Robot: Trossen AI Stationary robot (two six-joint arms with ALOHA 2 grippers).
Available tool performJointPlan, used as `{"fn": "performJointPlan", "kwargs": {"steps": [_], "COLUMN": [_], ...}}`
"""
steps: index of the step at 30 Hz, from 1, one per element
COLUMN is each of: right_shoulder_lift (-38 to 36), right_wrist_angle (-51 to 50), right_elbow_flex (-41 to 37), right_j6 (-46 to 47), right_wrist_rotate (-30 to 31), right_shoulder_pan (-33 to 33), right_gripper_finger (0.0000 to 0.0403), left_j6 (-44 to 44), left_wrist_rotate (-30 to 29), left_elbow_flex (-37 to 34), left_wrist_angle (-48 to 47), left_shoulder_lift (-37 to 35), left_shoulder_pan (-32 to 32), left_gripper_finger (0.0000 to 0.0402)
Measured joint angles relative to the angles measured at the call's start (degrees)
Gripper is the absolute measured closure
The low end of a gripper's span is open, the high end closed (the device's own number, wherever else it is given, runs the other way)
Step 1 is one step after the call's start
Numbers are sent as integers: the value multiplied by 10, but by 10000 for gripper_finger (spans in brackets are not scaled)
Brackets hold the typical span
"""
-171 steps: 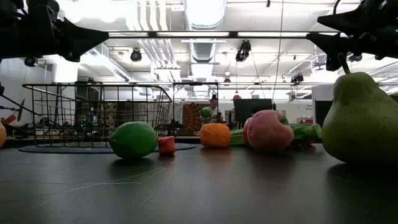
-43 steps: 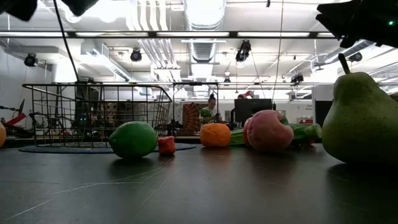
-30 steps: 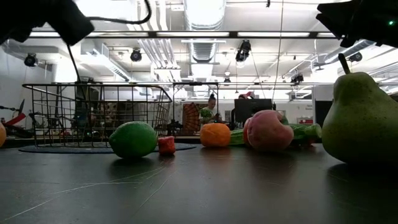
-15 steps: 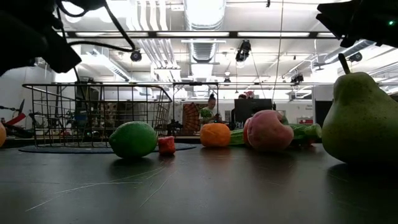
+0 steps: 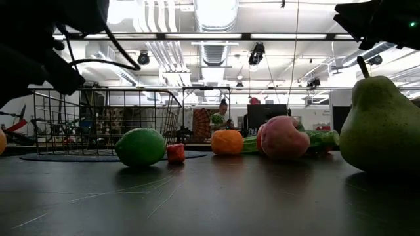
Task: Build produce basket
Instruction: Put the yellow potato into the wire basket
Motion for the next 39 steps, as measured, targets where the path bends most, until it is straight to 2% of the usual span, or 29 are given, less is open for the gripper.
{"fn": "performJointPlan", "kwargs": {"steps": [8,19,24,29,32,36,39], "right_shoulder_lift": [0,0,0,0,0,0,0], "right_wrist_angle": [0,0,-1,-1,-1,-1,-1], "right_elbow_flex": [0,0,0,0,0,0,0], "right_j6": [0,0,1,0,0,1,1], "right_wrist_rotate": [0,0,0,0,0,0,0], "right_shoulder_pan": [0,0,0,0,0,0,0], "right_gripper_finger": [193,193,193,193,193,193,193], "left_j6": [12,16,27,110,135,153,200], "left_wrist_rotate": [0,-1,2,7,-12,-63,-101], "left_elbow_flex": [-17,-17,-6,68,125,210,276], "left_wrist_angle": [36,39,40,40,30,20,22], "left_shoulder_lift": [0,0,-3,-15,-24,-31,-33], "left_shoulder_pan": [0,0,0,0,5,18,35], "left_gripper_finger": [84,208,224,218,218,218,218]}}
